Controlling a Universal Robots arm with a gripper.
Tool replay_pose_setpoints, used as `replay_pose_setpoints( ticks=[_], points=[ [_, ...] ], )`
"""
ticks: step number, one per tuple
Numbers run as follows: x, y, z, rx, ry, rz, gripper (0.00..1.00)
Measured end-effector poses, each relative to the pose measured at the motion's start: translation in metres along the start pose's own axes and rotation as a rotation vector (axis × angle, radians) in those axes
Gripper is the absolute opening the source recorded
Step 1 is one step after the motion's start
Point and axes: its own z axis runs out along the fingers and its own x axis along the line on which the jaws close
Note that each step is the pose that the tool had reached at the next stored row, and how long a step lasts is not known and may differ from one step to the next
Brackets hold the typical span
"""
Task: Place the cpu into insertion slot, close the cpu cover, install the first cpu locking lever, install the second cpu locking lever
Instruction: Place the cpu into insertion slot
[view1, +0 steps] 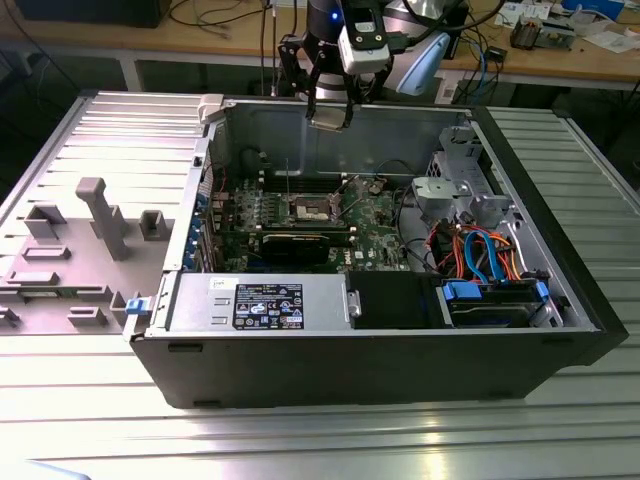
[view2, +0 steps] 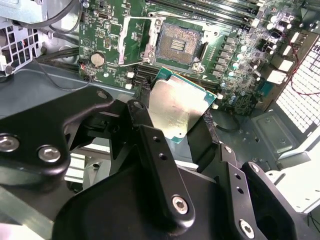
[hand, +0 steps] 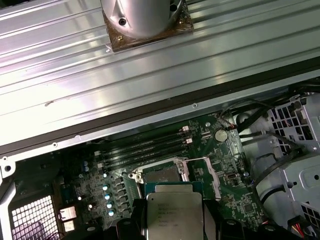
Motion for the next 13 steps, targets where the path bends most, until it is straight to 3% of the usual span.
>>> replay_pose_setpoints(
  ticks=[6,13],
  points=[
    [0.0,0.0,0.0,-0.0001,-0.0005,0.005,0.55],
    [0.0007,-0.0002,0.0,-0.0008,-0.0035,0.04,0.55]
  ],
)
